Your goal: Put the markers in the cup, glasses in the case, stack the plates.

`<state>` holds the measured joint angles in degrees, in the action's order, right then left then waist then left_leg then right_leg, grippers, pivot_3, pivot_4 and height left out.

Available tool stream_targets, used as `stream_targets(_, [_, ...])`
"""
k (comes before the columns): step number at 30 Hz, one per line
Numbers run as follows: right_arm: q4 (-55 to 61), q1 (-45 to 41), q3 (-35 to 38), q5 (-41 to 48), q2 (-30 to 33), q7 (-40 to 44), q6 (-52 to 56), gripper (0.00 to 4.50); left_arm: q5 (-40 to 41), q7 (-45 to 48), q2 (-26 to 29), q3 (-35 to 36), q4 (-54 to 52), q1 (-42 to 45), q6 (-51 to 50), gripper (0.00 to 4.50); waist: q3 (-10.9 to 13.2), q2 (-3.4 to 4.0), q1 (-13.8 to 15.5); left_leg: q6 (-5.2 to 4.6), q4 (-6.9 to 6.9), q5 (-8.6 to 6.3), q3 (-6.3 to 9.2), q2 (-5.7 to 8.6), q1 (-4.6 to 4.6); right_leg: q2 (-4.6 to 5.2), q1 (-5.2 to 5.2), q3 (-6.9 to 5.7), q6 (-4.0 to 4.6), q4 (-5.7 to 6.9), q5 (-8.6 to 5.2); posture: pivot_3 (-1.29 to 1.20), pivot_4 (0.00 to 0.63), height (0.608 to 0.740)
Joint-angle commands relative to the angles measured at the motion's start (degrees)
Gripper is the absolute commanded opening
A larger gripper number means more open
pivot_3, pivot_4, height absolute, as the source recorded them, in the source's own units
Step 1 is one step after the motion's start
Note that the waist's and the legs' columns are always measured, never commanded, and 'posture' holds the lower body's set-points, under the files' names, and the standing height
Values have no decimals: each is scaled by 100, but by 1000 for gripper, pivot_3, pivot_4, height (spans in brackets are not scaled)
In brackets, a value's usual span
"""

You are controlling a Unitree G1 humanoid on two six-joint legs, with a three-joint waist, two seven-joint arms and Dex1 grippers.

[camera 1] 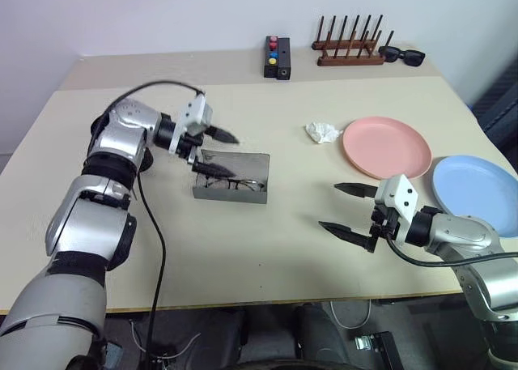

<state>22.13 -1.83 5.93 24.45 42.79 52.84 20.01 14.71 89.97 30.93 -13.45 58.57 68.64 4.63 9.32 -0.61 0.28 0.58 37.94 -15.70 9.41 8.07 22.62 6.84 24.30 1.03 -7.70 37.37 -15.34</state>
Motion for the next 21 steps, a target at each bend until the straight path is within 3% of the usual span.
stream_targets(1, [-45, 2, 76, 7, -22, 63, -209, 4500, 175, -379, -60, 576, -86, 266, -324, 3663, 0, 0, -6, 0, 0, 0, 0, 0, 0, 0, 0, 0, 0, 0, 0, 0, 150, 740])
stream_targets(5, [-277, -42, 47, -43, -49, 149, -407, 4500, -164, -1186, -121, 774, -75, 209, -31, 1721, 0, 0, -11, 0, 1, 0, 0, 0, 0, 0, 0, 0, -1, 0, 1, 0, 150, 740])
stream_targets(7, [-372, -98, -11, -99, -93, 159, -489, 4500, -528, -1867, -135, 691, -97, 53, 262, 1308, 0, 0, -4, 0, 1, 0, 0, 0, 0, 0, 0, 1, -2, 0, 1, 0, 150, 740])
stream_targets(16, [-405, -205, -201, -242, -266, 63, -594, 4500, -1943, -3242, -284, 8, -244, -257, 36, 1308, 2, -3, 35, 0, 7, 0, 0, 3, 5, 0, 2, 4, -6, 1, 3, 0, 150, 740])
stream_targets(21, [-367, -191, -212, -246, -287, 17, -590, 4500, -2131, -3514, -487, 48, -178, -185, 113, 1308, 2, -3, 40, 0, 9, 0, 0, 5, 7, 1, 1, 4, -8, 1, 5, 0, 150, 740])
